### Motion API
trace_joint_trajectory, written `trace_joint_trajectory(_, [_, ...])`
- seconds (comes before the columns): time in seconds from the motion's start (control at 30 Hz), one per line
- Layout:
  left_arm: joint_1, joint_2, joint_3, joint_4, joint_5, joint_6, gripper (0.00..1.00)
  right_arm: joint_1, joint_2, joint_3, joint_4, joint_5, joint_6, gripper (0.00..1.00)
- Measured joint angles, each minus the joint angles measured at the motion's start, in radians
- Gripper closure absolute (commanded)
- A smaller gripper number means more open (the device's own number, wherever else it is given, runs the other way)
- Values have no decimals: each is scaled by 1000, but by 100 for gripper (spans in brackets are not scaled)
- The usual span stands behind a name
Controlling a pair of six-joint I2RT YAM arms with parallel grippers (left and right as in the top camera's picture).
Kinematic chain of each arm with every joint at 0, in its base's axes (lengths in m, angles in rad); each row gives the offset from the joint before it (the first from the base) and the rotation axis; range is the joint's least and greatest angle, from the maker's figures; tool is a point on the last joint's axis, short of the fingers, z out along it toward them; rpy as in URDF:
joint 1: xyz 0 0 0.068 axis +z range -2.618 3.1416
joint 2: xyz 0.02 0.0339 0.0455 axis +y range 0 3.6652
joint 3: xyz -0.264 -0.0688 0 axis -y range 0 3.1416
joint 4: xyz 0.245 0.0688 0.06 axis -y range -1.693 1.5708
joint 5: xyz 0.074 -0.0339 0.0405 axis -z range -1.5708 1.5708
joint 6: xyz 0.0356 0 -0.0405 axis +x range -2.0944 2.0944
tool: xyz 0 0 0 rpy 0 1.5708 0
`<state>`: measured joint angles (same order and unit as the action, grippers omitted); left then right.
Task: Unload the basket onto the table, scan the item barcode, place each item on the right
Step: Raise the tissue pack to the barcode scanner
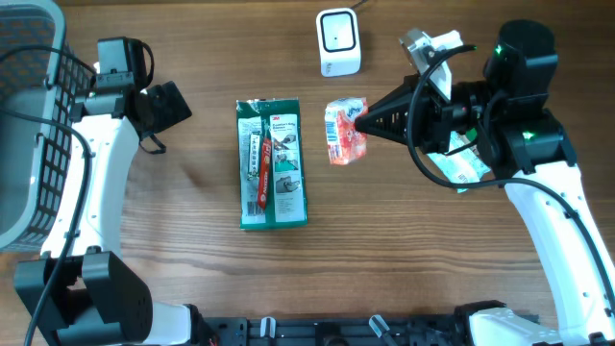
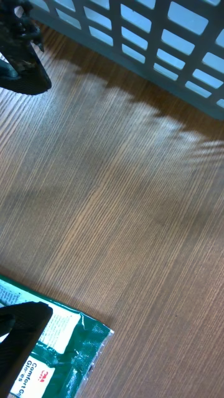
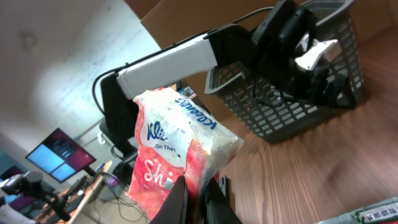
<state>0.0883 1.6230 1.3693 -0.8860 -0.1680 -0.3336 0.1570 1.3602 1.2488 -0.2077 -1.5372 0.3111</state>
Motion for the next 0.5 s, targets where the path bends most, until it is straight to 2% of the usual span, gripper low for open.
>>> trace_joint_trajectory(0.07, [0,0,0,0,0,0,0,1,8,0,-65,92,-18,96])
trace_joint_trajectory(0.17, [0,0,0,0,0,0,0,1,38,0,-190,394,-65,96])
trace_joint_trajectory(0.3, [0,0,0,0,0,0,0,6,50,0,-226,722,-111,96])
trace_joint_trajectory(0.4, [0,0,0,0,0,0,0,6,51,24,-286,867,-131,96])
trace_joint_trajectory(0.5, [0,0,0,0,0,0,0,6,74,147,-422,995,-163,96])
